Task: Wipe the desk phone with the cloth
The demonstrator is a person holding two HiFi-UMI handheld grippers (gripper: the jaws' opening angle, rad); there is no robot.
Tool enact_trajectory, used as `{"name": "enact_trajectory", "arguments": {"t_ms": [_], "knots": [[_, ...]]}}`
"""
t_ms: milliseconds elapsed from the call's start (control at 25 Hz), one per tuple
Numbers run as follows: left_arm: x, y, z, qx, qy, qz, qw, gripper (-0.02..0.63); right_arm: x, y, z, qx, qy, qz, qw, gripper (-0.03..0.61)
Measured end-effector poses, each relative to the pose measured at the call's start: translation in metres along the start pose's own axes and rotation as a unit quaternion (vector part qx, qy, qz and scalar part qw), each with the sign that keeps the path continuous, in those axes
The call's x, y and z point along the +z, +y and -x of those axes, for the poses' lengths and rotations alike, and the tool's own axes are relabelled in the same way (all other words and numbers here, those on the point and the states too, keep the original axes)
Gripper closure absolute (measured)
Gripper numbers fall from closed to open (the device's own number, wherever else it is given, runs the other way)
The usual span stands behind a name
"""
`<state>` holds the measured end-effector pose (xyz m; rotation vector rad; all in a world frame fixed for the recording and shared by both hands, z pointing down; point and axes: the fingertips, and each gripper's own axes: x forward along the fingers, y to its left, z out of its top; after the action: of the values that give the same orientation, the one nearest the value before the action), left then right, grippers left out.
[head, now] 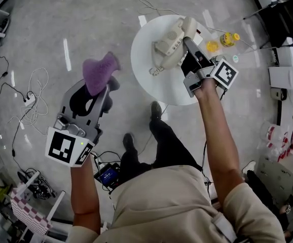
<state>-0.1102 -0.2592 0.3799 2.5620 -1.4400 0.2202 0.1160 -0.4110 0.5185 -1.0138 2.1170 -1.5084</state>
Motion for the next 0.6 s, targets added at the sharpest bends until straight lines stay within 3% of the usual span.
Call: {"name": "enact_trajectory", "arguments": {"t_ms": [440,600], "knots": [[-0.027,0.015,0.000,0.014,0.021,0.014,0.9996,0.518,0.012,-0.082,-0.031,-0.083,-0.024,-0.034,0.996,0.407],[-0.034,0.020,-0.003,0.017,0.026,0.017,0.9994,0.517,0.015,-0.109,-0.048,-0.086,-0.025,-0.040,0.995,0.407]]}}
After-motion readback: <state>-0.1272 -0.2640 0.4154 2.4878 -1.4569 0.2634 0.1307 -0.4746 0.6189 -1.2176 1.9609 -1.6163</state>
